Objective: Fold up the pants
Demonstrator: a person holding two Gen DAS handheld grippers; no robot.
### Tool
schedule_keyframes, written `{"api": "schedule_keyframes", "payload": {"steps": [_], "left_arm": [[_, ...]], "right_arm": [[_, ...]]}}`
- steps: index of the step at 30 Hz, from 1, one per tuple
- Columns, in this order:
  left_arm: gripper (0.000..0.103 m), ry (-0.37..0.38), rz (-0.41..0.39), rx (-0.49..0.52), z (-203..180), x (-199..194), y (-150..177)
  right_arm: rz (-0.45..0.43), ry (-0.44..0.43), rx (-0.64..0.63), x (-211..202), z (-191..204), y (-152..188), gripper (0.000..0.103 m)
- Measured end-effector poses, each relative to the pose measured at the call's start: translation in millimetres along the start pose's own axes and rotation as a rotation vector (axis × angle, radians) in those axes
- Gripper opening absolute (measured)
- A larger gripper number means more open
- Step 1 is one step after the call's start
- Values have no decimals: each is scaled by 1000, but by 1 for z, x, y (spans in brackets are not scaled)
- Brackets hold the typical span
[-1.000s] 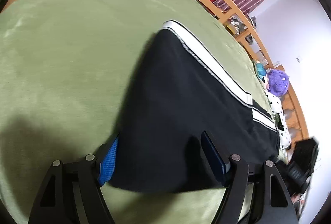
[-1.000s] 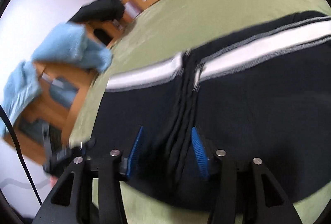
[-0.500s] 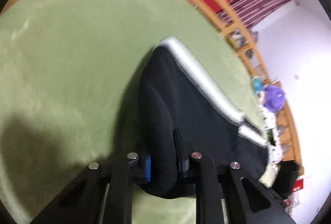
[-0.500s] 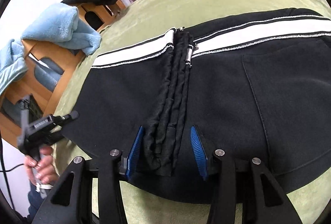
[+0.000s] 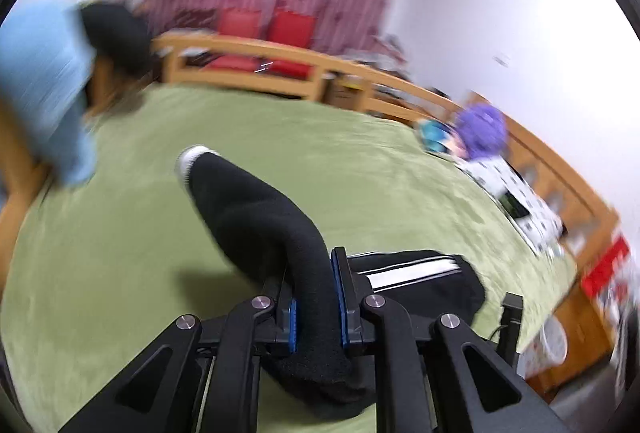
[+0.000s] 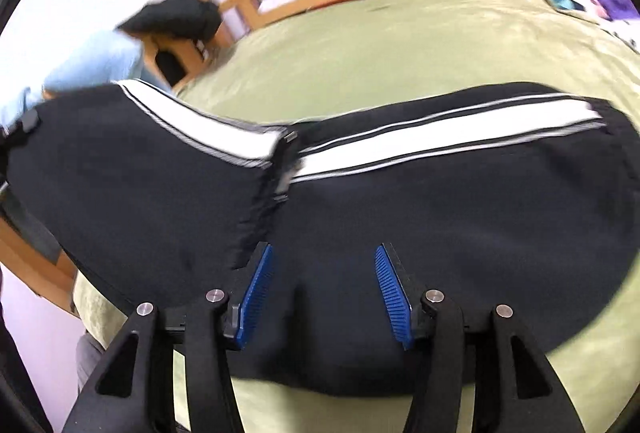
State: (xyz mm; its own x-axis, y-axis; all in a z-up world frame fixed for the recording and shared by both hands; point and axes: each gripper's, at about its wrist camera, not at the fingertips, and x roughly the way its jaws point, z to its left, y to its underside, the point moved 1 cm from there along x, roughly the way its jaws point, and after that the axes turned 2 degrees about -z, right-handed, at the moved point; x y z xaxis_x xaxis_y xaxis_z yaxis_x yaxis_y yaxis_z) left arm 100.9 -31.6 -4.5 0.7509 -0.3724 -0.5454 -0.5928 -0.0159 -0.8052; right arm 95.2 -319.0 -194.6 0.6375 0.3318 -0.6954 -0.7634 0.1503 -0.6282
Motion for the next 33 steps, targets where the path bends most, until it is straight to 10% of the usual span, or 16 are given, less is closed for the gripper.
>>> {"api": "schedule_keyframes", "payload": {"steps": [7, 11, 24, 33], "left_arm": [[14, 270, 95, 229, -204, 84, -13], [25, 359, 237, 183, -251, 144, 11], [45, 56, 406, 8, -116, 160, 84], [47, 55, 460, -111, -69, 139, 135]], "right_arm": [[-59, 144, 176, -71, -123, 14, 53], [-79, 175, 288, -104, -181, 29, 53], [-240, -21, 506, -125, -247, 8, 55], [-222, -72, 382, -148, -215, 5, 62]]}}
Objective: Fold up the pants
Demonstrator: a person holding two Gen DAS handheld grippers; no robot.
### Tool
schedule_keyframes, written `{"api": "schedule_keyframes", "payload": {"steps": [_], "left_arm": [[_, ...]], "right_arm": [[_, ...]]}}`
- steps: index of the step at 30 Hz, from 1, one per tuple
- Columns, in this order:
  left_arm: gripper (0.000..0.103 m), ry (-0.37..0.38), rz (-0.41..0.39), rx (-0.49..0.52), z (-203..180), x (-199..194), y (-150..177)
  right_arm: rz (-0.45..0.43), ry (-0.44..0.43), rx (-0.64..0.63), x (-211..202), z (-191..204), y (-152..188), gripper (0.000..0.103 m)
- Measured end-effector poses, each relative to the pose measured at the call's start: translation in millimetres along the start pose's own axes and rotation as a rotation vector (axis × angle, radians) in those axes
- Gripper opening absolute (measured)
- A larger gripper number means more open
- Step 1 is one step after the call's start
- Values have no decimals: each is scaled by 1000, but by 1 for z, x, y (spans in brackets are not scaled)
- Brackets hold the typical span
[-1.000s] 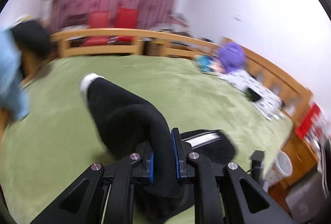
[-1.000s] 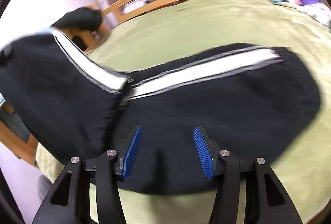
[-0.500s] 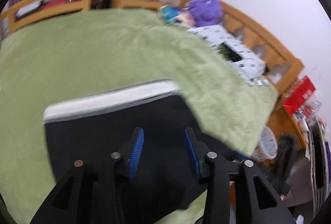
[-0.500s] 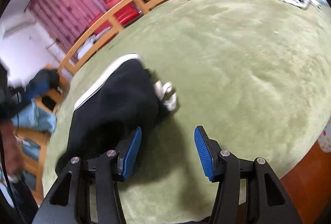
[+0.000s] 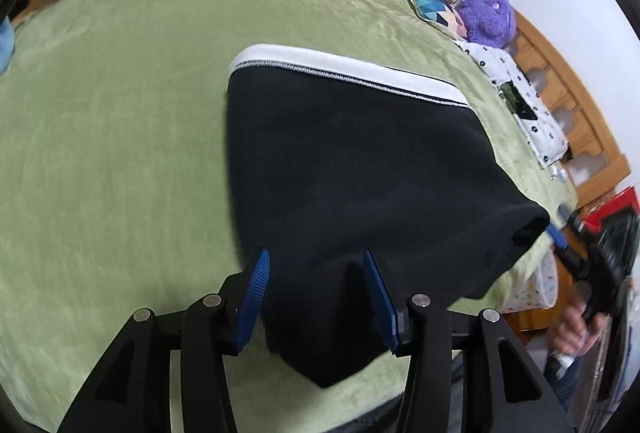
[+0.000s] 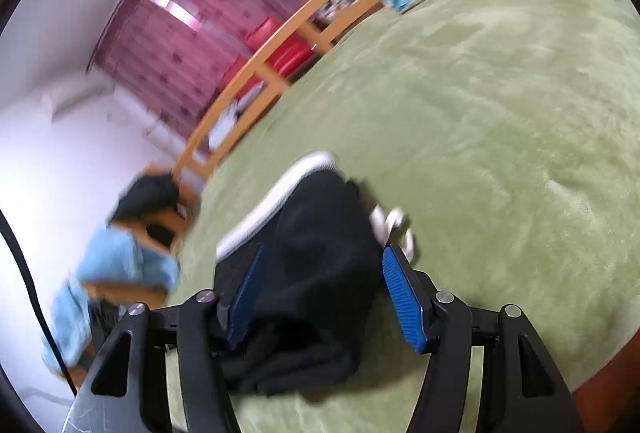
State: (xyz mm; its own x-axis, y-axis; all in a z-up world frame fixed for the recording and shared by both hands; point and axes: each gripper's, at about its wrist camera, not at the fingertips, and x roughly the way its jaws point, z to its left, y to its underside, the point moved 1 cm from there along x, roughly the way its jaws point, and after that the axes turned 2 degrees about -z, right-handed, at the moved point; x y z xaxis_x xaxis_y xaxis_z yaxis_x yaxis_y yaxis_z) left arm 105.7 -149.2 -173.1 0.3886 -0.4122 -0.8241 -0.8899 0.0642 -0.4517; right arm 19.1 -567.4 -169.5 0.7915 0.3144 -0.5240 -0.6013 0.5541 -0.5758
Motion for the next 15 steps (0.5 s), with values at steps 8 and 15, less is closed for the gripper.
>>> {"api": "schedule_keyframes", "payload": {"steps": [8, 15], "left_arm": [[59, 97, 26, 76, -15, 0, 22], [63, 117, 11, 80, -10, -8, 28]], "right_arm": [[232, 40, -21, 39, 12, 73, 68], [207, -64, 148, 85, 35, 94, 56]]}}
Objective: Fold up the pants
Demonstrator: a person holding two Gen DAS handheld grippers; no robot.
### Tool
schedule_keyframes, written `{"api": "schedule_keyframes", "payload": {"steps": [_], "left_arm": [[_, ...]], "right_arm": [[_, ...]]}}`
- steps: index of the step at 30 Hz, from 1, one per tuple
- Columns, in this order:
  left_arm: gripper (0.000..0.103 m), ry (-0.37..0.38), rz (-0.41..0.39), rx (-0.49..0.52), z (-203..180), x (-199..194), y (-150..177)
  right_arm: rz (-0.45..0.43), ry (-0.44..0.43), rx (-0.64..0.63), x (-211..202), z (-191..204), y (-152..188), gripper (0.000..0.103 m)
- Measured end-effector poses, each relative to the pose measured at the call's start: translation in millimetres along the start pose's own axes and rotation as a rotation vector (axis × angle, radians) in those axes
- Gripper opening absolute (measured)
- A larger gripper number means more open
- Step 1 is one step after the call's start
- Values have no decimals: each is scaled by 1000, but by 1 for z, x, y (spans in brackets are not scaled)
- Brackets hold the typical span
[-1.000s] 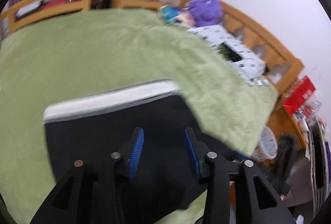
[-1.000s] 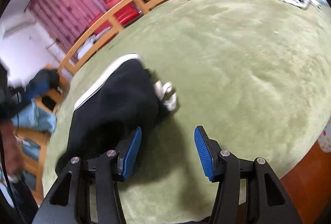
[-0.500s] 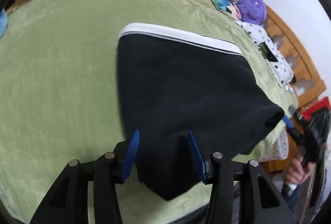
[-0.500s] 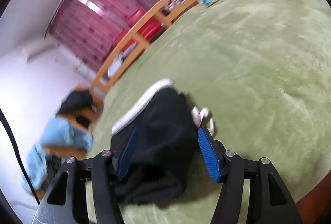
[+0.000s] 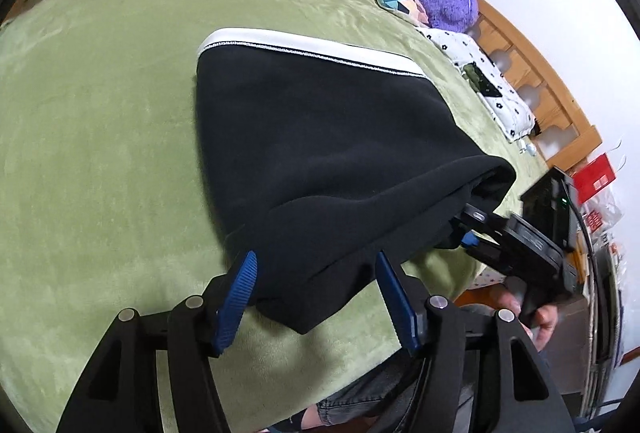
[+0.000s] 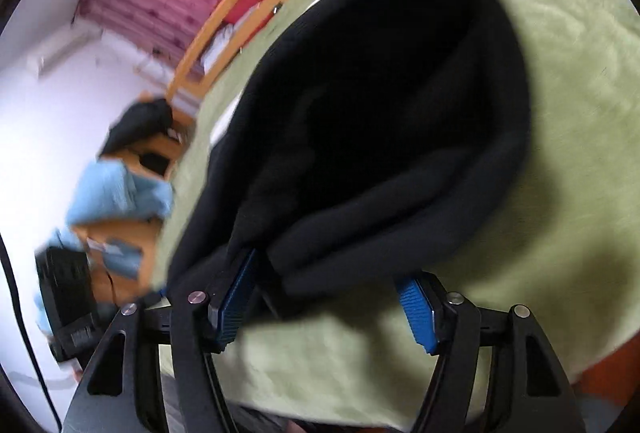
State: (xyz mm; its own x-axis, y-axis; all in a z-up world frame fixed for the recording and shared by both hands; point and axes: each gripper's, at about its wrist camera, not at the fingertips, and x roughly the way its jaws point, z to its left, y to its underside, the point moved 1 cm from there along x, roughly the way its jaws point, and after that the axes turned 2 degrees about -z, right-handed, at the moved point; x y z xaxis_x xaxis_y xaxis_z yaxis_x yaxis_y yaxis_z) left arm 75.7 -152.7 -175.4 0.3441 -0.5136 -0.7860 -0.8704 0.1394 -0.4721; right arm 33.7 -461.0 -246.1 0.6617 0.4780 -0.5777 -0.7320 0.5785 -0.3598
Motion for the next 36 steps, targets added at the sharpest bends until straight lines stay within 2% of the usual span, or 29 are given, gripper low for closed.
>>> {"api": "schedule_keyframes", "payload": {"steps": [1, 2, 3, 7, 9, 11, 13, 14, 17, 18, 19, 20, 21, 24, 26, 28, 31, 33, 34, 36], "left_arm": [[63, 5, 0, 10, 2, 2, 0], [63, -9, 2, 14, 2, 4, 1], [63, -41, 0, 24, 3, 7, 2], [62, -40, -76, 82, -3, -8, 0], [63, -27, -110, 89, -3, -17, -1], [63, -27, -101, 88, 0, -18, -2], [63, -12, -76, 87, -1, -13, -1], [63, -2, -66, 92, -3, -9, 0], [63, 13, -34, 110, -10, 6, 5], [64, 5, -26, 114, -12, 12, 6], [64, -12, -20, 120, -13, 17, 8], [64, -22, -14, 125, -11, 21, 10], [64, -34, 7, 131, -12, 28, 12], [64, -40, 33, 157, -16, 34, 16], [64, 14, 12, 143, -14, 19, 12], [65, 64, -29, 95, -6, 2, 7], [65, 37, -56, 56, 6, -8, -2], [65, 2, -72, 37, 15, -10, -8], [65, -12, -75, 19, 21, -10, -11], [65, -21, -66, -17, 30, -8, -14]], "right_arm": [[-3, -7, 19, 9, 6, 0, 46], [0, 5, 13, 15, 10, 1, 25], [-5, 7, -4, 20, 19, 0, 14], [-119, -233, 28, 3, 55, -13, 8], [-172, -270, -13, -2, 66, -10, 7], [-156, -263, -13, 8, 59, 1, 7], [-54, -123, 13, 34, 32, 18, 11], [-14, -75, 48, 41, 18, 25, 16], [53, -71, 109, 36, -12, 39, 21], [58, -57, 99, 27, -14, 41, 32], [54, -17, 77, 15, -15, 43, 38], [43, 13, 52, 5, -14, 45, 52], [29, 33, 26, -7, -14, 46, 57], [26, 55, -8, -35, -17, 47, 57], [4, 80, -57, -56, -16, 42, 57], [-51, 101, -121, -75, -10, 28, 57], [-159, 134, -172, -88, -3, -2, 58], [-186, 159, -187, -80, -5, -40, 58], [-173, 175, -201, -68, -7, -57, 58], [-72, 223, -224, -30, -14, -83, 60]]}}
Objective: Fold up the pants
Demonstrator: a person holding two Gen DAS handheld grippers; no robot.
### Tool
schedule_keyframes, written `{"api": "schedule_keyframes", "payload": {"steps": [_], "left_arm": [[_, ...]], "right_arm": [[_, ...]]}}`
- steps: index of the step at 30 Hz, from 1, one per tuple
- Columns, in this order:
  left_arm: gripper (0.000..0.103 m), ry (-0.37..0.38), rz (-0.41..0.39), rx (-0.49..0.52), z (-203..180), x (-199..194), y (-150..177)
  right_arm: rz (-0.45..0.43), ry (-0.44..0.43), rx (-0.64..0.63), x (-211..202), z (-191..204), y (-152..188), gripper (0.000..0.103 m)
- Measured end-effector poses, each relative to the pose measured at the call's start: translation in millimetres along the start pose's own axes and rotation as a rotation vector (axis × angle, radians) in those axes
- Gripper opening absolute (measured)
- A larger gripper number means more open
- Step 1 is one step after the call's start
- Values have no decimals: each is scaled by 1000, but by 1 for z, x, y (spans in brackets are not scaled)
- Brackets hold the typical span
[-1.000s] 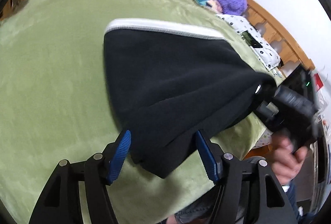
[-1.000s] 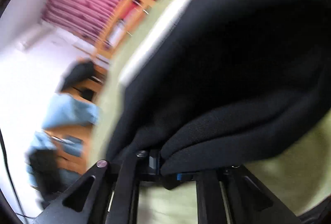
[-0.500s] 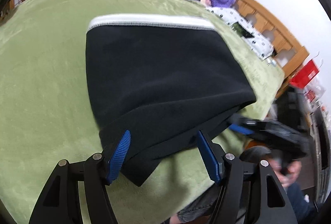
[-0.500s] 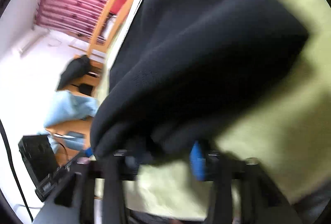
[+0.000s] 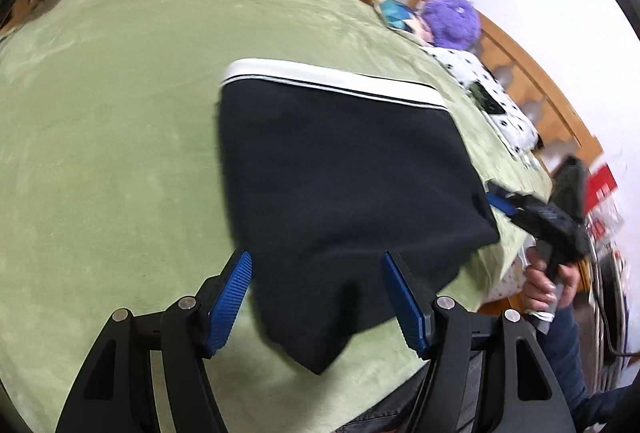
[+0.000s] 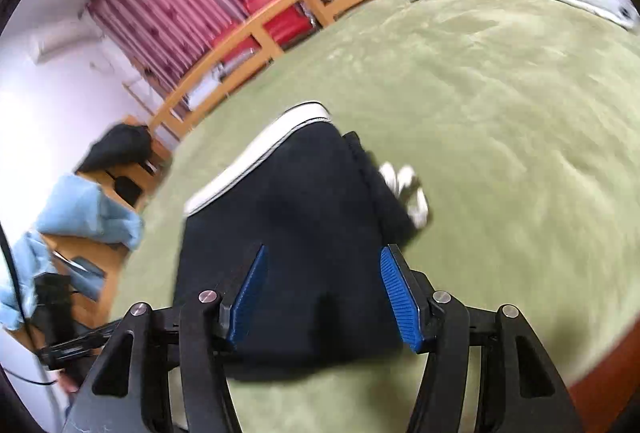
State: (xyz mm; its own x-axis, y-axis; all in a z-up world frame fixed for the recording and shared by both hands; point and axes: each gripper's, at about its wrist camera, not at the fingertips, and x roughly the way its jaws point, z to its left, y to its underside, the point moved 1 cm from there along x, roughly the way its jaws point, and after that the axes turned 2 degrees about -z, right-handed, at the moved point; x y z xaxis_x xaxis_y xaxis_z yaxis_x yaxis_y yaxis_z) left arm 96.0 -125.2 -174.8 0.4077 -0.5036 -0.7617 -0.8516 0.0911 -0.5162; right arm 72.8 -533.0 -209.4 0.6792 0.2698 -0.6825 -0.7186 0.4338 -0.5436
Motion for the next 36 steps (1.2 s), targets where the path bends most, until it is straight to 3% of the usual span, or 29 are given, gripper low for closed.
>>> {"api": "schedule_keyframes", "payload": {"steps": [2, 4, 5, 6, 8, 10, 12, 14, 16, 18, 19, 21, 24, 27, 29, 32, 36], "left_arm": [[65, -2, 7, -29, 9, 1, -1], [65, -16, 4, -29, 12, 2, -2], [65, -22, -3, -21, 11, 3, -6], [65, -24, -11, -16, 10, 4, -7], [65, -17, -23, -10, 9, 6, -10], [65, 3, -28, -12, 7, 10, -13], [65, 24, -23, -18, 2, 16, -16], [65, 49, -20, -24, -4, 21, -16], [65, 84, 5, -30, -9, 27, -10], [65, 43, 85, 7, -18, 44, 4], [65, -9, 122, 38, -24, 55, 17], [66, -45, 153, 75, -30, 68, 34], [66, -59, 138, 105, -34, 64, 38], [66, -19, 151, 67, -31, 57, 31], [66, -1, 142, 97, -32, 46, 28], [67, 6, 87, 115, -33, 25, 19], [69, 19, 50, 30, -17, 26, -7]], "right_arm": [[130, 12, -13, 41, -6, -3, 58], [160, 18, -51, 52, 6, -5, 46], [141, -7, -112, 40, 15, -9, 20], [95, -61, -163, 21, 27, -17, 14], [-44, -109, -213, -13, 46, -33, 13], [-122, -114, -206, -23, 50, -51, 13], [-115, -42, -220, -4, 38, -62, 13], [-21, 30, -178, 32, 11, -58, 14], [40, 49, -121, 51, -12, -43, 22], [20, 45, -114, 44, -18, -34, 39], [20, 63, -125, 37, -19, -30, 44], [4, 85, -132, 22, -21, -25, 47], [-37, 93, -139, 3, -18, -9, 47], [25, 147, -175, 9, -25, 15, 47], [80, 164, -153, 20, -34, 25, 47], [55, 138, -162, 1, -35, 15, 47], [-77, 112, -160, -34, -30, -20, 51]]}}
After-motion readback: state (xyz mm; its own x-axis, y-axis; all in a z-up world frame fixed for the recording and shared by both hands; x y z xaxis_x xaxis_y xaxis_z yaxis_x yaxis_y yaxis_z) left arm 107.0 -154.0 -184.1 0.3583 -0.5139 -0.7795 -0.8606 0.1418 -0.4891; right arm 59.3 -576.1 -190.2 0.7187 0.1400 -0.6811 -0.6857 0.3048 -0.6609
